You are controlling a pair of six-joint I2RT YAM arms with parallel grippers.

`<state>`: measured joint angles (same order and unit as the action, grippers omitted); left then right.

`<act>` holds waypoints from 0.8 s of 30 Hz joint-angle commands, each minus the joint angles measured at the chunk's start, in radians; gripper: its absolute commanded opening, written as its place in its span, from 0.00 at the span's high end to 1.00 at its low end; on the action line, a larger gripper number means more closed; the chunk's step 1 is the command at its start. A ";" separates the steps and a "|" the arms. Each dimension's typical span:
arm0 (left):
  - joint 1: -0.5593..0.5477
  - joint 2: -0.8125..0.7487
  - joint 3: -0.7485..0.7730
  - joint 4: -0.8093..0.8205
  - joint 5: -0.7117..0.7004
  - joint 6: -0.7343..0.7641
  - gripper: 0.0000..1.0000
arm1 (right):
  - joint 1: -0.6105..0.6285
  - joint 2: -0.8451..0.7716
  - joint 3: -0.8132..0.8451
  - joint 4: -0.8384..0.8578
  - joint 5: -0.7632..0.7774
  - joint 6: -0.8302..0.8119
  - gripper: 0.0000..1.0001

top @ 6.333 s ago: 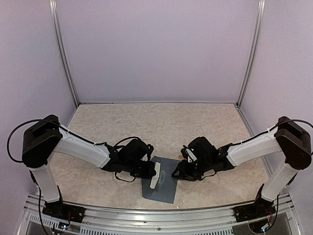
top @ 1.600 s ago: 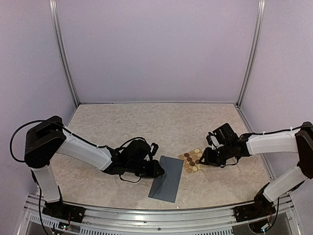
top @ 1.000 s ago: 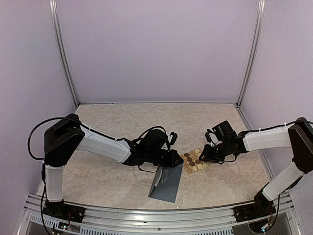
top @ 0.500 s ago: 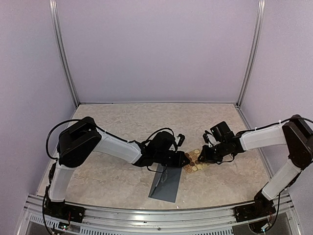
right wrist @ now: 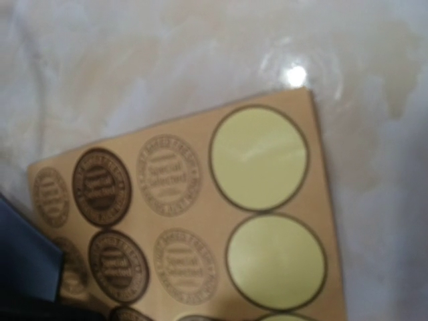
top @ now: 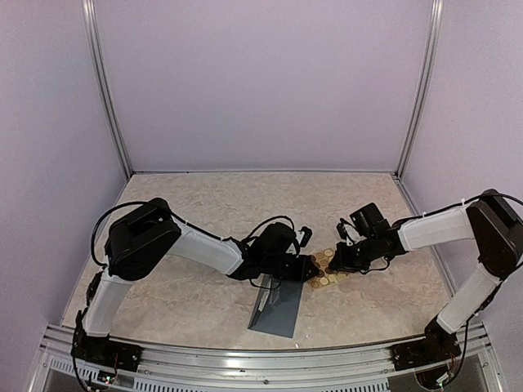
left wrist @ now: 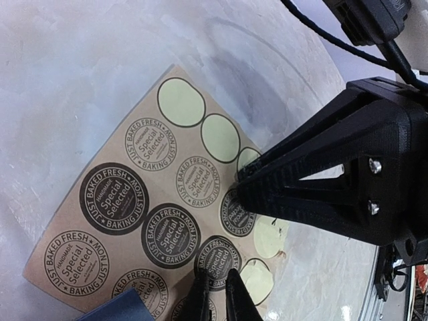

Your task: Place the letter into the envelope and seal it

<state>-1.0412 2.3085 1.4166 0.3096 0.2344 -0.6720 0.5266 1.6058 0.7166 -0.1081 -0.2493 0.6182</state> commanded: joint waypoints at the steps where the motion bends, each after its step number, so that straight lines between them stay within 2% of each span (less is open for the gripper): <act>1: 0.003 0.033 0.004 -0.027 -0.016 0.011 0.91 | -0.010 0.012 0.015 0.012 -0.019 -0.003 0.92; 8: 0.006 0.032 -0.002 -0.032 -0.018 0.006 0.92 | -0.010 0.021 0.017 0.011 -0.017 -0.003 0.97; 17: 0.010 0.029 -0.004 -0.033 -0.018 0.005 0.92 | -0.010 0.044 0.020 -0.004 -0.004 -0.010 0.97; 24: 0.012 0.029 0.000 -0.062 -0.040 -0.007 0.92 | -0.010 0.005 0.015 0.012 -0.055 -0.008 1.00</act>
<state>-1.0374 2.3089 1.4166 0.3077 0.2287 -0.6739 0.5255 1.6238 0.7258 -0.0998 -0.2562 0.6170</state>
